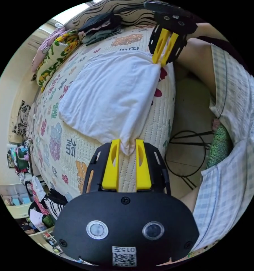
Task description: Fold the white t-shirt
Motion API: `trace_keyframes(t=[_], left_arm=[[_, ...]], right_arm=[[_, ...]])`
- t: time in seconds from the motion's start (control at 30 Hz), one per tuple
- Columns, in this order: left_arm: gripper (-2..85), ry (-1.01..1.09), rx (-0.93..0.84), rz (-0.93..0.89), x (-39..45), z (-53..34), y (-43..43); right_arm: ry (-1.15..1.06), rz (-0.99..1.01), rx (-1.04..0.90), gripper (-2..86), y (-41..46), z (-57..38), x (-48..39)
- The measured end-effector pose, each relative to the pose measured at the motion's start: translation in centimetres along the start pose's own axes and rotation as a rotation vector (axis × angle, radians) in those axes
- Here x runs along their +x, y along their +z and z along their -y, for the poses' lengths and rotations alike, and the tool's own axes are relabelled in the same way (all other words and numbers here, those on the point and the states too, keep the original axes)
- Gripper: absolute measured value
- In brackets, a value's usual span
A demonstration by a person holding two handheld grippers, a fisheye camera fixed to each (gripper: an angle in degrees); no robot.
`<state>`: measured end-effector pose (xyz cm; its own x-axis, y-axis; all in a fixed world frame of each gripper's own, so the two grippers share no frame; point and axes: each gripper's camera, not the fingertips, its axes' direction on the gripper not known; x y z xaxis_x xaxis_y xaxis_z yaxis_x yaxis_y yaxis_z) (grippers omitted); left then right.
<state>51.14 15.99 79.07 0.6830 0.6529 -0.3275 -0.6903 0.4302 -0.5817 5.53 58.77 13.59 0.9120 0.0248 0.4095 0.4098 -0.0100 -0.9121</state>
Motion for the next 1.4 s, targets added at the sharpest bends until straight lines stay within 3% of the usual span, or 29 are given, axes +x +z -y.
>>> trace_keyframes(t=[0.17, 0.4, 0.63, 0.9, 1.17, 1.3, 1.4], left_arm=[[0.6, -0.004, 0.046, -0.054, -0.4, 0.7, -3.0], [-0.3, 0.106, 0.011, -0.332, -0.6, 2.6, -4.4], [-0.3, -0.005, 0.06, -0.507, -16.4, 7.5, -0.4], [-0.1, -0.19, 0.075, -0.865, -33.5, 11.3, 13.6], [1.3, -0.373, 0.012, -0.907, -39.4, 9.4, 24.6], [4.4, -0.463, -0.049, -0.675, -40.1, 6.4, 25.6], [5.3, -0.452, 0.156, -0.604, -38.1, 3.7, 22.0]], right_arm=[[0.057, 0.094, 0.053, 1.0, -2.2, -1.0, 2.5], [-0.044, 0.394, -0.011, 0.4, -4.6, -2.7, 5.2], [0.08, 0.523, 0.063, 0.4, -5.5, -2.4, 17.1], [0.177, 0.831, -0.087, 0.5, 2.0, 0.9, 34.7], [0.334, 0.933, -0.079, 1.4, 8.8, 0.3, 43.3], [0.438, 0.858, -0.063, 2.9, 10.4, -2.9, 44.9], [0.497, 0.781, 0.132, 3.6, 8.3, -6.9, 44.6]])
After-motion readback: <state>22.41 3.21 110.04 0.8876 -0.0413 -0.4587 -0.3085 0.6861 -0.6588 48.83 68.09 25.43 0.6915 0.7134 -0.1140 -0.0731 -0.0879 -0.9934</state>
